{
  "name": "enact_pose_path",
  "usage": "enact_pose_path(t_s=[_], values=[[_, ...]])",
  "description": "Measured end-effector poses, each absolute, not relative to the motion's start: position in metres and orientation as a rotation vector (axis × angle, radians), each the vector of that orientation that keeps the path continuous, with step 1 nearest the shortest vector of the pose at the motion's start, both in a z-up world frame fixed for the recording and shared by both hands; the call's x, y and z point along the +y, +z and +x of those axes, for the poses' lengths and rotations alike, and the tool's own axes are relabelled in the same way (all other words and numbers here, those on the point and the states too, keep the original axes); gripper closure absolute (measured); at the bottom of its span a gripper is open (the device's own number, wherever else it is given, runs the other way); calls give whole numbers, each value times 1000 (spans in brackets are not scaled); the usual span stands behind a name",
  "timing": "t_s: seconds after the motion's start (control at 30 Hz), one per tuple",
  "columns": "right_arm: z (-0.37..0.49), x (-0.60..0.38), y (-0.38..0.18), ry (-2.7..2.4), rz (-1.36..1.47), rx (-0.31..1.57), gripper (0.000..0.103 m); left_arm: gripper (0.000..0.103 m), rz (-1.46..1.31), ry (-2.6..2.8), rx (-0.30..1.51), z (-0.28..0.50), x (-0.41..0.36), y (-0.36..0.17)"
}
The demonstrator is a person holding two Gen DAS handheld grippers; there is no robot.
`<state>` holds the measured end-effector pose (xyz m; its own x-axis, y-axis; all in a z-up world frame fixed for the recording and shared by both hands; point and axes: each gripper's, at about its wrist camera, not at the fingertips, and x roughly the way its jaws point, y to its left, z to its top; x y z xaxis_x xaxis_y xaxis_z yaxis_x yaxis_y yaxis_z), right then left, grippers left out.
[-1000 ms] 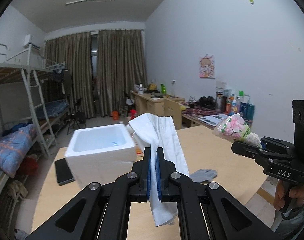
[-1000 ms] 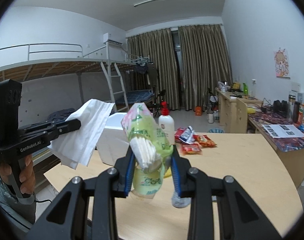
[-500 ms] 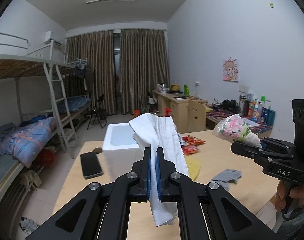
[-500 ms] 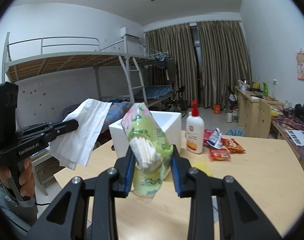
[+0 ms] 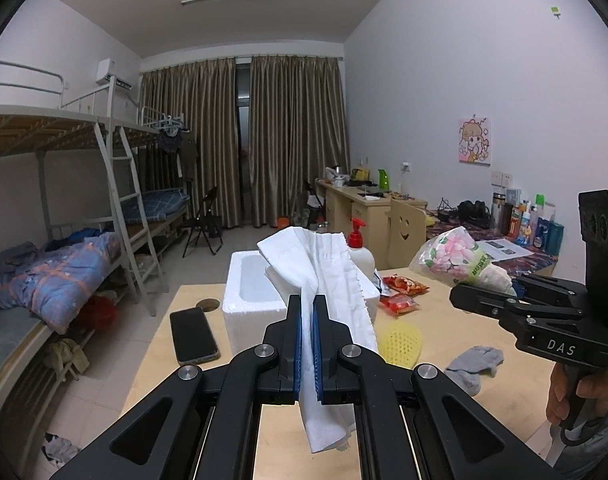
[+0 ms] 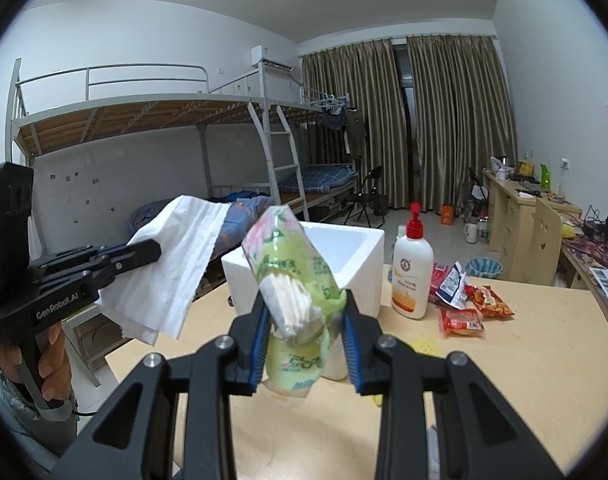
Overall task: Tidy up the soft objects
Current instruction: 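Carry the white tissue and tissue pack with both grippers to the foam box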
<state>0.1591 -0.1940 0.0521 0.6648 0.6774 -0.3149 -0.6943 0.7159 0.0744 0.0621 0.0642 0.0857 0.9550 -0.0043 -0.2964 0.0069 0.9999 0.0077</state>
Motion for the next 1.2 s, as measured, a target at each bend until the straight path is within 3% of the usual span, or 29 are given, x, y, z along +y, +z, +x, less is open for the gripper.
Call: enact_pose_path(t_s=[1.2], values=[[222, -133, 69, 797, -105, 388, 66, 98, -26, 4, 361, 187, 98, 96]])
